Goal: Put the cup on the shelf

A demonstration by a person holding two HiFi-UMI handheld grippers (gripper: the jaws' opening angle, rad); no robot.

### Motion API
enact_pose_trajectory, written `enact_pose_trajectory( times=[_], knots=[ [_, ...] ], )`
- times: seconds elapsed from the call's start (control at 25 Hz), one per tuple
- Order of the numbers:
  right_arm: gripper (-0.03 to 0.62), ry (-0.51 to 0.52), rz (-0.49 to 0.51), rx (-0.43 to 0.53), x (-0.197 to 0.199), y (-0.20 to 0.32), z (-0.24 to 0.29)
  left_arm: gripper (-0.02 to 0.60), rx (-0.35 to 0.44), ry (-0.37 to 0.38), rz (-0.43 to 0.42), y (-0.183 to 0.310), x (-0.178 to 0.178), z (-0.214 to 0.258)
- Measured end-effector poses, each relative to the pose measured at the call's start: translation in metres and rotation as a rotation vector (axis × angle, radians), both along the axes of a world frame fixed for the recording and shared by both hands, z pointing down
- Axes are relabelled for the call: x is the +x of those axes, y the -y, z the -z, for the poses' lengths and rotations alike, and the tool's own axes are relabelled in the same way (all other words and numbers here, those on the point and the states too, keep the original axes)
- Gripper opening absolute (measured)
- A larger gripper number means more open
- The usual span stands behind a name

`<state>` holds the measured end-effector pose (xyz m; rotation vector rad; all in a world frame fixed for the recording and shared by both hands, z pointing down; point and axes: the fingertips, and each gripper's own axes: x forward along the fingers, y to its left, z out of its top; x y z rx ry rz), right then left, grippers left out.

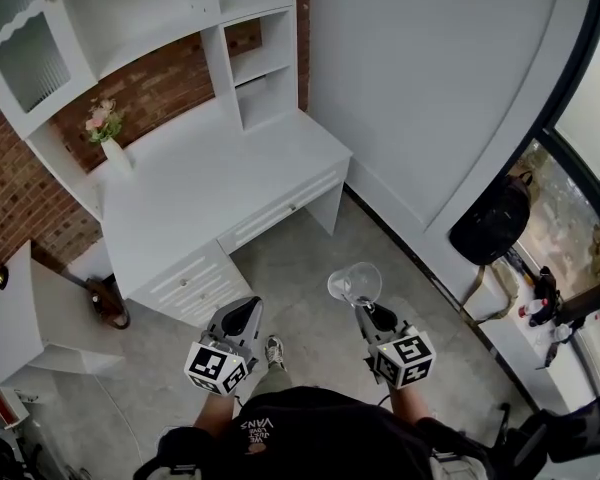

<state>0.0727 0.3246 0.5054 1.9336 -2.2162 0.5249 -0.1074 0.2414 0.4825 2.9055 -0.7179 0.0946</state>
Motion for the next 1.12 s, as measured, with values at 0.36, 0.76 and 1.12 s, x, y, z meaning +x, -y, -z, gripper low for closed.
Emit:
enact_pose_trajectory(
  times=[0.36,0.76,1.12],
  knots=[
    [0.026,-0.023,-0.076,0.015,0.006,0.091,0.016,0.008,0.031,-0.019,-0.096,0.108,0.018,0.018],
    [0.026,-0.023,-0.185,0.025,0.009,0.164,0.022,0.008,0.005,-0.04,-0.182,0.204,0.027,0.018],
    [0.026,-0.029,-0.21,0.012,0.048,0.191,0.016,0.008,-0.013,-0.006,-0.219,0.231,0.067,0.003]
  ],
)
